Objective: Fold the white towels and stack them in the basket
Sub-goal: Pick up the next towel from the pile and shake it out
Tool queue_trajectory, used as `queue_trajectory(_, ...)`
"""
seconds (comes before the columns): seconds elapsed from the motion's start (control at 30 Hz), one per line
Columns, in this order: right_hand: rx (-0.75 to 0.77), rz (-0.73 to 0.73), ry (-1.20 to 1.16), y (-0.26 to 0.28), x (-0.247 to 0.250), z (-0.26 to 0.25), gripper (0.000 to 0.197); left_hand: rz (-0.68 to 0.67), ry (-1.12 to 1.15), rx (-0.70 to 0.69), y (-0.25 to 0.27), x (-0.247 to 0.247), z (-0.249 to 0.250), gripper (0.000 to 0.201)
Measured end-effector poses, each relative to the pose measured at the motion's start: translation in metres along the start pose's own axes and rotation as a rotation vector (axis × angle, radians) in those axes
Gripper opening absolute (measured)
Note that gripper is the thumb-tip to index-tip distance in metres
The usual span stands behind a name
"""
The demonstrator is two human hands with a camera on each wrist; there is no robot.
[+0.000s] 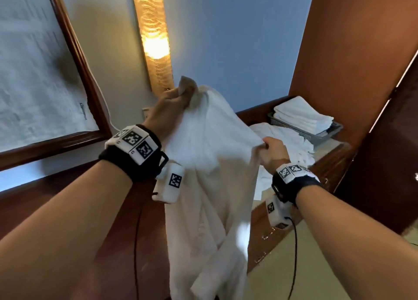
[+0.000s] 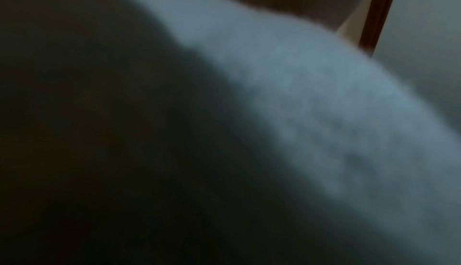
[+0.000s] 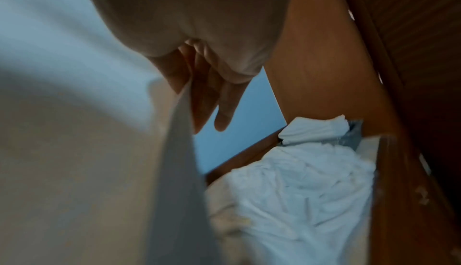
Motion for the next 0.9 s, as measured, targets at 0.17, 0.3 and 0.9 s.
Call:
queue_trajectory(0.17,0.164,0.053,-0.415,-0.018,0.019,-0.075,0.017,-0.013,0.031,0.102,0.021,-0.020,-0.010,0.031)
queue_trajectory(0.3,0.440,0.004,-0.530,-0.029,0.034,-0.120,0.013,-0.098,0.183,0.166,0.032,-0.055,-0.005,0.024)
queue_trajectory(0.9,0.135,-0.294,-0.040,-0.072,-0.015,0.083,0.015,0.331,-0.275,-0.028,0.000,-0.051,0.014,0.037)
Point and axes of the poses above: each hand's wrist, its own y-axis away from the middle knuckle, its own x-axis out of the back of the hand, z = x × y, the point moved 2 cm from there along -y, towards the middle knuckle, and after that the axes turned 11 degrees about z, right-handed, at the moved point
